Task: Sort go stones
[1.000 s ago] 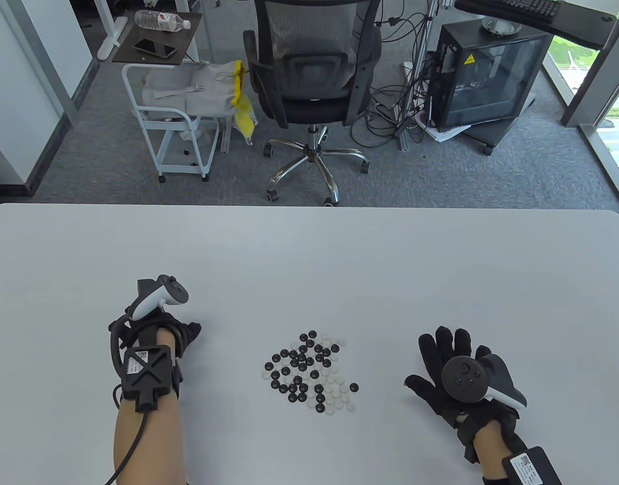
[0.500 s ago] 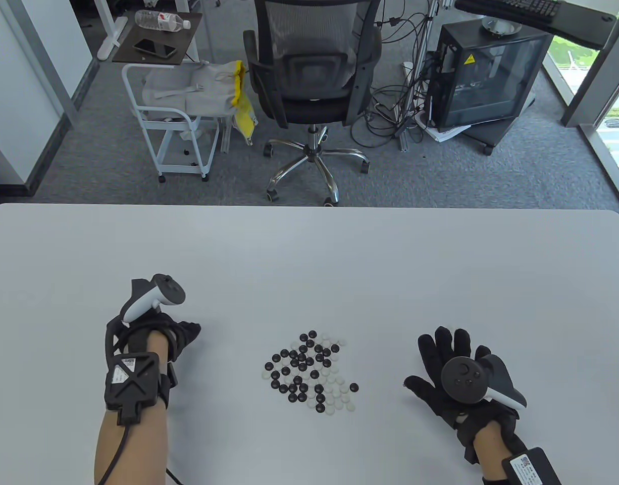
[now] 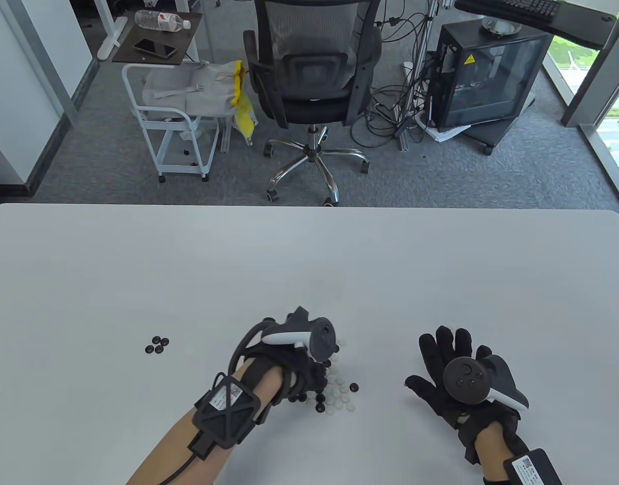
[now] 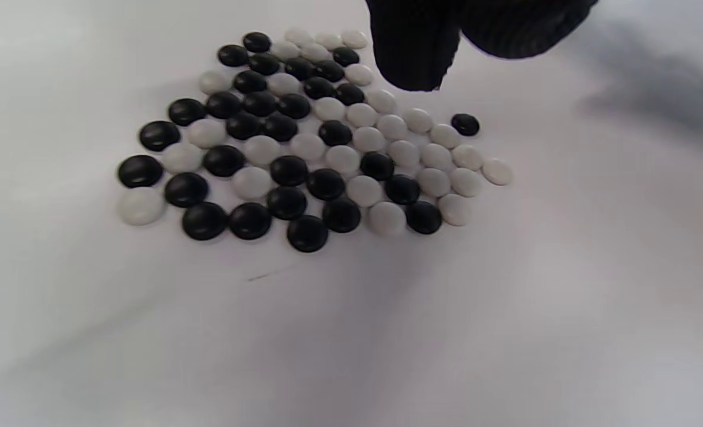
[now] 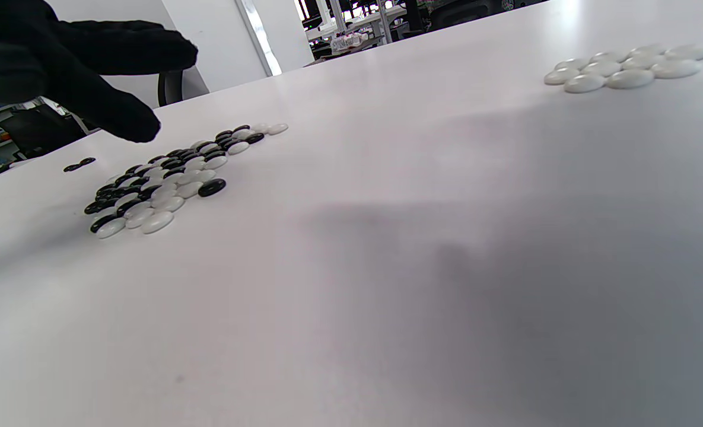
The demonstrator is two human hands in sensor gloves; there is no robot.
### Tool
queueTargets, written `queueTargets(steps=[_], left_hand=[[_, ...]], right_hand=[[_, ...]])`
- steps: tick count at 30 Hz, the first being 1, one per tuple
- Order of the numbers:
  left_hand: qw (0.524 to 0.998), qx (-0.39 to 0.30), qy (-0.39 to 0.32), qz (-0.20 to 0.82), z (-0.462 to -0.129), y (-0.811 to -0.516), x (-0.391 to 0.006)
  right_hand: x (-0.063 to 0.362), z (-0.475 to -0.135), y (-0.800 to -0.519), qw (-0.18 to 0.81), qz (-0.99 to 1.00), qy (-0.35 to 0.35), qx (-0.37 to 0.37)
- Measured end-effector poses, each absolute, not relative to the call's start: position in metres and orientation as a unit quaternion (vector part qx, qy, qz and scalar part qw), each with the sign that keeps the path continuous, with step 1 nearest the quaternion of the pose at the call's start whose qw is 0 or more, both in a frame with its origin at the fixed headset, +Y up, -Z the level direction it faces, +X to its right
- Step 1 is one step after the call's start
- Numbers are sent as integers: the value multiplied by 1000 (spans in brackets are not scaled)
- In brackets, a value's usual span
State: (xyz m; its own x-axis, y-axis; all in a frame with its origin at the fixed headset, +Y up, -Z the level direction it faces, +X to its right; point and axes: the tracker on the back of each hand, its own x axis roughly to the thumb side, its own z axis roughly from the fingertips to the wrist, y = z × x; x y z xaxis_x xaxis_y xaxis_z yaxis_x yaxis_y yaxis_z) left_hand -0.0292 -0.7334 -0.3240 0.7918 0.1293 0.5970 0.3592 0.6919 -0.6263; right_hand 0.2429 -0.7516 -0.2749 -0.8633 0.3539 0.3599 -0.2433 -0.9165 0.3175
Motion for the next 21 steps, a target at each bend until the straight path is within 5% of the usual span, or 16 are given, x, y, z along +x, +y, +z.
queueTargets(steps=[10,21], left_hand=[[850,-398,-335,-85,-331,-774,12],[902,-400,-157,-28,-425,-770,1]], right_hand=[[245,-274,-749,159,957,125,210],[249,-274,-750,162,957,128,206]])
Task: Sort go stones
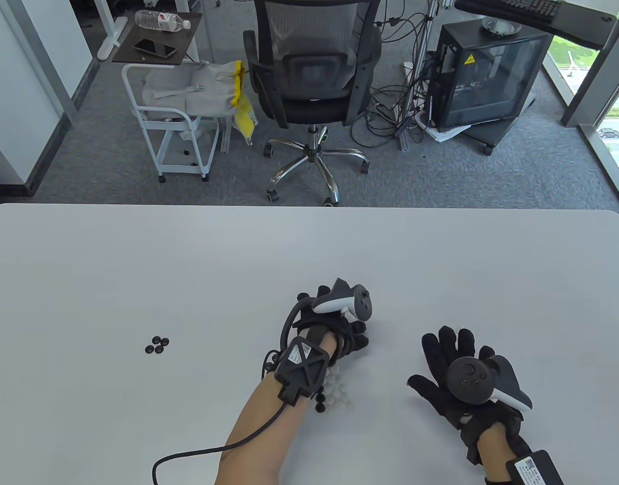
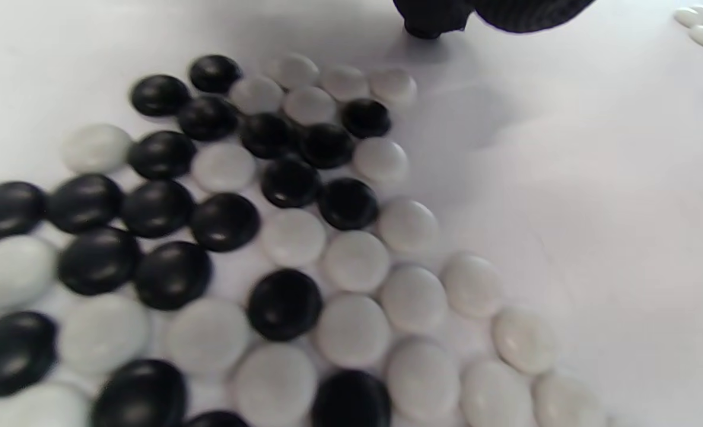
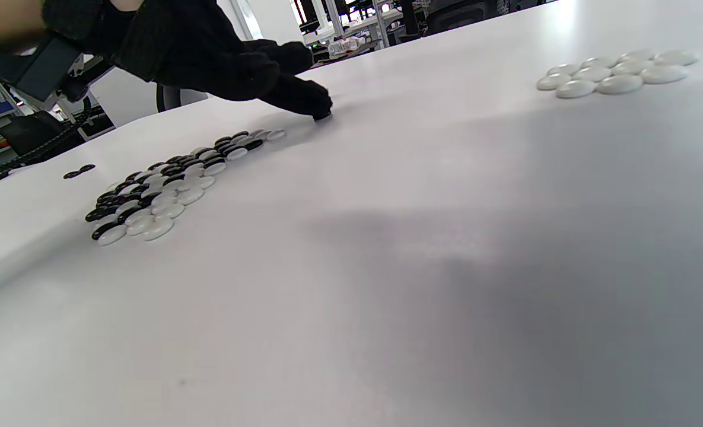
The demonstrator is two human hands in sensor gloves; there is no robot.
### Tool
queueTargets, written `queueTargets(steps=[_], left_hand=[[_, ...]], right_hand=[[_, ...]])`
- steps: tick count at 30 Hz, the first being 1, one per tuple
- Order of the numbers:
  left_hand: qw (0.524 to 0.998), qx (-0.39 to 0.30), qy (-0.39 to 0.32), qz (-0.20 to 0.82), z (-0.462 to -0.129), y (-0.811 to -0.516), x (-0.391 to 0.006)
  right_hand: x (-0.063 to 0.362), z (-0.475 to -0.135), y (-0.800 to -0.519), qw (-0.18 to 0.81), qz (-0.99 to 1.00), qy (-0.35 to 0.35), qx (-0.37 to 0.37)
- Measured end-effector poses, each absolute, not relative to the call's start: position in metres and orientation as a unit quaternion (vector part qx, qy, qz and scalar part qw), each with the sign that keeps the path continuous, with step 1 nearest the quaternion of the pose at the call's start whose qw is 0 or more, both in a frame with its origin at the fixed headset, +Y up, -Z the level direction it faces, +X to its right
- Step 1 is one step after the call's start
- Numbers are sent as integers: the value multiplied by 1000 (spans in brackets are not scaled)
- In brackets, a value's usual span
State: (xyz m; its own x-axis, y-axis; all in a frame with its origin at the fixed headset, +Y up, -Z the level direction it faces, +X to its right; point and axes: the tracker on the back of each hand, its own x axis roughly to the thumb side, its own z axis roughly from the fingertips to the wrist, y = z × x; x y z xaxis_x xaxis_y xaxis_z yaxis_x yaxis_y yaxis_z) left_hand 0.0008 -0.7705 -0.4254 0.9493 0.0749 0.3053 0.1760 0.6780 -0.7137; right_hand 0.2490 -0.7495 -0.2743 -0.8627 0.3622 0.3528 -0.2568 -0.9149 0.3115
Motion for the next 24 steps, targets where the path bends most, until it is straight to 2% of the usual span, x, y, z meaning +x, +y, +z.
queueTargets(steps=[2,7,11,15,24], left_hand=[[905,-406,-121,-25,-433,-767,-21],[906,-423,-26,5,-440,-761,-108],[902,-430,32,19,-430,-758,-177],[899,-433,66,27,-413,-756,-229],[892,-435,119,29,-387,-754,-292]], right_hand=[[251,-275,-749,163,956,128,206],[252,-275,-749,166,956,127,206],[249,-275,-750,161,955,131,210],[247,-276,-752,157,955,138,210],[247,-275,-752,158,955,142,204]])
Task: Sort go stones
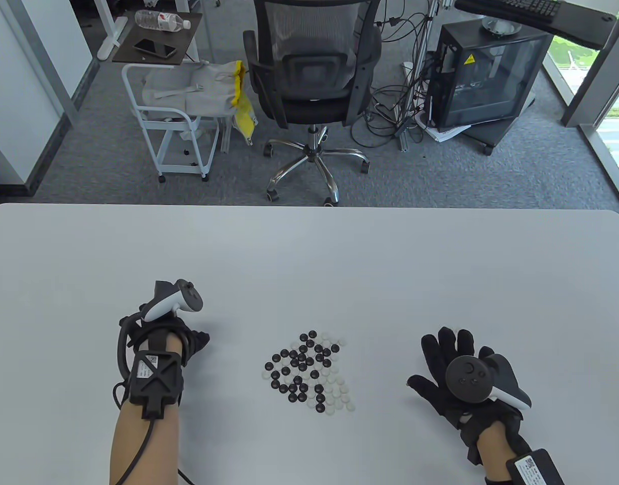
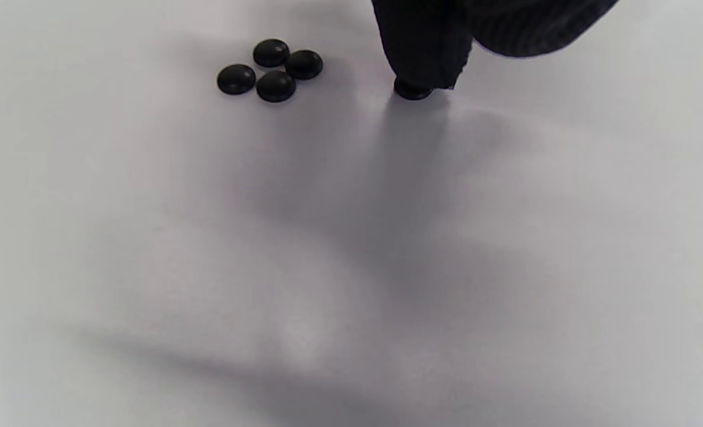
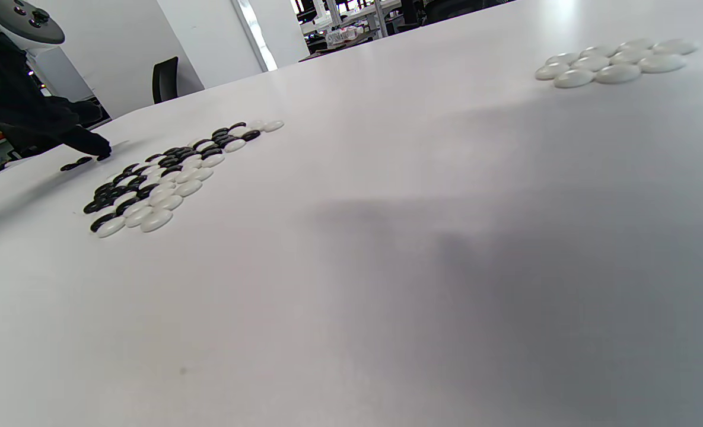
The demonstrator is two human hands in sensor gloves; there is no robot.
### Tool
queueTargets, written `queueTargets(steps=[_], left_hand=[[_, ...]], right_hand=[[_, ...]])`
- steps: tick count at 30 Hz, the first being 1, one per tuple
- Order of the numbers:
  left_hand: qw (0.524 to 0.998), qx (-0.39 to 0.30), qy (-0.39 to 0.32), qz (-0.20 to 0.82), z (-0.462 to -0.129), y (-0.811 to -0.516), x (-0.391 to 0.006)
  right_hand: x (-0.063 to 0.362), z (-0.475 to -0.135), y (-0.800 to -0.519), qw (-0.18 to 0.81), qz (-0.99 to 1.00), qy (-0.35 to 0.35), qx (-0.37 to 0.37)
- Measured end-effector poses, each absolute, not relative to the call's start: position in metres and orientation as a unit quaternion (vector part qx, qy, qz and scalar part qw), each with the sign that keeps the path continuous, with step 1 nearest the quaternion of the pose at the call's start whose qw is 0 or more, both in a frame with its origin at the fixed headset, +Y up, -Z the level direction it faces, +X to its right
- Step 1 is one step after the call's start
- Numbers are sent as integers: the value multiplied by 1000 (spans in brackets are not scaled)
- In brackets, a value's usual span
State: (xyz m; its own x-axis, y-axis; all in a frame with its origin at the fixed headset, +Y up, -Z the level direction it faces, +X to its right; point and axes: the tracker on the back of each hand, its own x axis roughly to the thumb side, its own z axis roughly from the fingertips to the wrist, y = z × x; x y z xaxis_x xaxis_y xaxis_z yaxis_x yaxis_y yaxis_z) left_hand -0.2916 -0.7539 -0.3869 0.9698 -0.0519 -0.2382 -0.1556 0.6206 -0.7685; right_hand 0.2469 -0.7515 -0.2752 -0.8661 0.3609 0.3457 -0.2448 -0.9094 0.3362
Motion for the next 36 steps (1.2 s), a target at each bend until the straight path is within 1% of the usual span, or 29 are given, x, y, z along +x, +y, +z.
queueTargets(steps=[6,10,13,15,18,20,24,27,32,36], left_hand=[[887,-438,146,21,-379,-752,-309],[886,-435,162,23,-377,-749,-314],[897,-417,140,37,-380,-738,-306],[906,-407,110,49,-383,-730,-294],[913,-402,54,47,-386,-720,-265],[915,-400,7,44,-388,-717,-238],[909,-407,-80,50,-390,-721,-184],[903,-408,-123,50,-392,-728,-150],[895,-415,-155,46,-399,-745,-111],[893,-419,-159,43,-401,-762,-97]], right_hand=[[246,-274,-750,159,955,146,203],[246,-275,-750,159,955,150,202],[247,-275,-750,159,955,151,200],[247,-275,-749,161,955,150,200],[247,-275,-749,161,955,149,200],[247,-275,-749,160,955,149,201],[247,-275,-749,159,955,148,201],[247,-275,-749,158,955,148,202],[247,-275,-749,158,955,145,203],[246,-275,-749,159,955,145,204]])
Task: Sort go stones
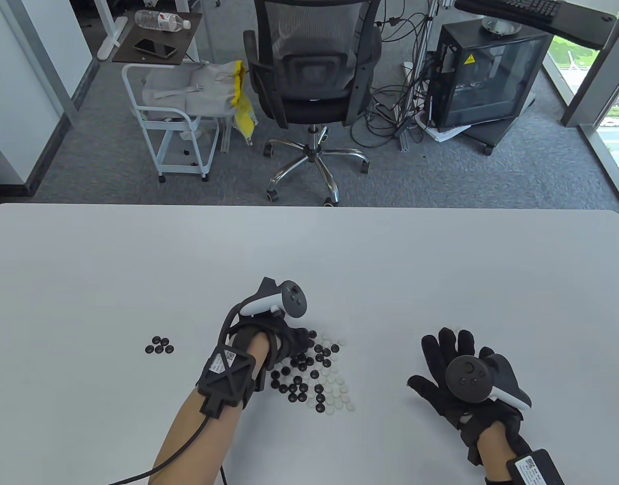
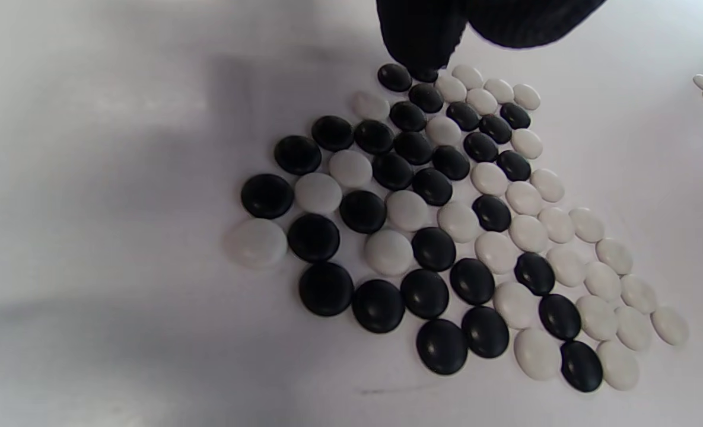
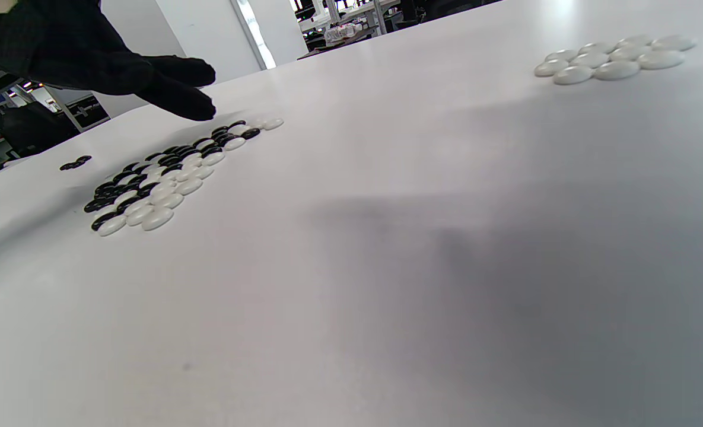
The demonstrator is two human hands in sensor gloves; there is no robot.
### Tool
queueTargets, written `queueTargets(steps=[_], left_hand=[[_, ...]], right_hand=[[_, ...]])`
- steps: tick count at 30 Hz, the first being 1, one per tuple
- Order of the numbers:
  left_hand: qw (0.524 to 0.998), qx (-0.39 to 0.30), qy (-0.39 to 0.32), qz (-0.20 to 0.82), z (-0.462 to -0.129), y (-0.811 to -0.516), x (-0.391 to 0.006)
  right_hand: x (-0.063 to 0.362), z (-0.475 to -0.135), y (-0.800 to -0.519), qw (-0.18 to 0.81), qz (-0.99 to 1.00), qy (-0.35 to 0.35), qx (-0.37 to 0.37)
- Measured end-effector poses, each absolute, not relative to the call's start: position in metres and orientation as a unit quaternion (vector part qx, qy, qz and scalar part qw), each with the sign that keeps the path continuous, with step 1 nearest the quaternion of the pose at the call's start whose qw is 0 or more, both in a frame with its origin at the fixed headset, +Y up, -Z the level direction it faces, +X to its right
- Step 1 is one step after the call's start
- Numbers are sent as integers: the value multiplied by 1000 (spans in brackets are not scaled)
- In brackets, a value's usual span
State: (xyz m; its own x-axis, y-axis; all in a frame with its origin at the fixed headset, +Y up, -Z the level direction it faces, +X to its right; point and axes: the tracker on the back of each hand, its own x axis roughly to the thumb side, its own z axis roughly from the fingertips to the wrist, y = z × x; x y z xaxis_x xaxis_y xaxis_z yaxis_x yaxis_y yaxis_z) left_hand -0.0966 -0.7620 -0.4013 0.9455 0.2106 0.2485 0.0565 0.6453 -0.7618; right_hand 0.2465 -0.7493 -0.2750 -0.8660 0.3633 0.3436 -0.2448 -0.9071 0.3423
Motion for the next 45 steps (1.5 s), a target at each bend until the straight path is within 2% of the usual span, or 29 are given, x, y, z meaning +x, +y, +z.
queueTargets(steps=[3,8,15,23,29,34,41,45], left_hand=[[893,-421,-154,24,-402,-771,-94],[905,-409,-117,12,-406,-766,-114],[906,-418,-36,48,-397,-763,-195],[910,-399,14,115,-339,-767,-302],[911,-385,75,129,-314,-773,-355],[905,-386,97,147,-314,-779,-371],[904,-390,106,142,-322,-779,-370],[910,-376,90,149,-331,-763,-357]], right_hand=[[246,-275,-749,159,955,146,205],[246,-275,-749,159,955,145,205],[246,-274,-750,159,955,145,205],[245,-274,-751,158,955,148,205],[244,-275,-752,154,955,151,204],[244,-276,-754,153,955,156,202],[244,-276,-754,152,955,158,200],[244,-276,-753,153,955,159,200]])
